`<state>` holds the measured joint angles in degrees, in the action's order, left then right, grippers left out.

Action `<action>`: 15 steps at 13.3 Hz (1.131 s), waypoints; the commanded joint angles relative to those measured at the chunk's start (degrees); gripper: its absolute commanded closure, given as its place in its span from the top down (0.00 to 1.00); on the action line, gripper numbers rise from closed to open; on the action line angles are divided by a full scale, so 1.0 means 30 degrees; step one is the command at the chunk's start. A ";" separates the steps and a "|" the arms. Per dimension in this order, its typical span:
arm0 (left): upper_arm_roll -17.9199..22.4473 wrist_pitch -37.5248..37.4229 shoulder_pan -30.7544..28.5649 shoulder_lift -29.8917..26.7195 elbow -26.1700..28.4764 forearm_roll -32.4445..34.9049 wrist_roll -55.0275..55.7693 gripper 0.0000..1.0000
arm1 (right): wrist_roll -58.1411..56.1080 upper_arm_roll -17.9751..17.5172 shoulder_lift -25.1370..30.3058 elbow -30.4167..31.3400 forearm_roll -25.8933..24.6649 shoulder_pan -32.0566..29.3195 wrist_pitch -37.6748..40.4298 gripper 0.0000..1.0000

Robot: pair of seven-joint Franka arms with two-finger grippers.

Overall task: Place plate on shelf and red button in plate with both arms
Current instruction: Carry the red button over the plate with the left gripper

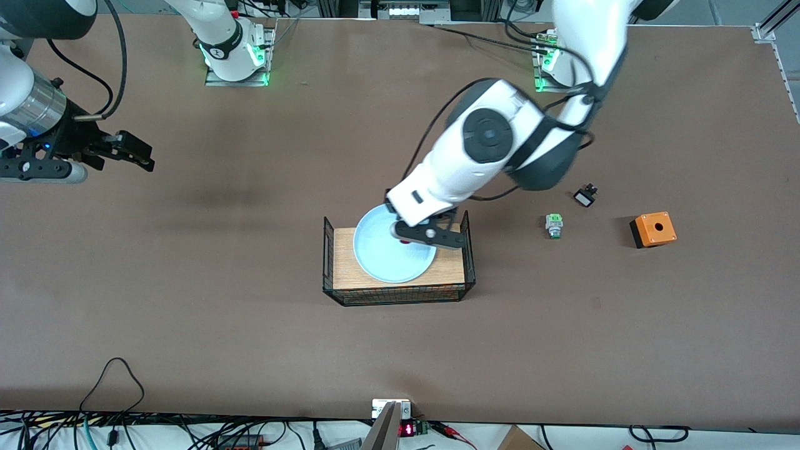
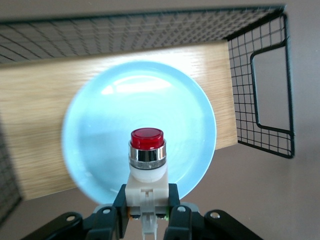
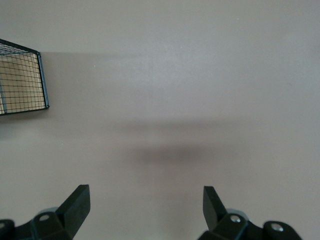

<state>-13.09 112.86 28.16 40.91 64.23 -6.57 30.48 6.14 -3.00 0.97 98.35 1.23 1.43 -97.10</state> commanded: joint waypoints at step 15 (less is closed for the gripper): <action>0.1256 0.1930 0.0721 0.1658 -0.0668 0.1515 0.0330 1.00 | 0.0560 0.0034 0.1904 0.0587 -0.0324 -0.0037 0.0171 1.00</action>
<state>-9.54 119.18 30.52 45.53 63.99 -3.16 31.06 6.86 -2.76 5.38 98.86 0.94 1.33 -96.25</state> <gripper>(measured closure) 0.626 0.000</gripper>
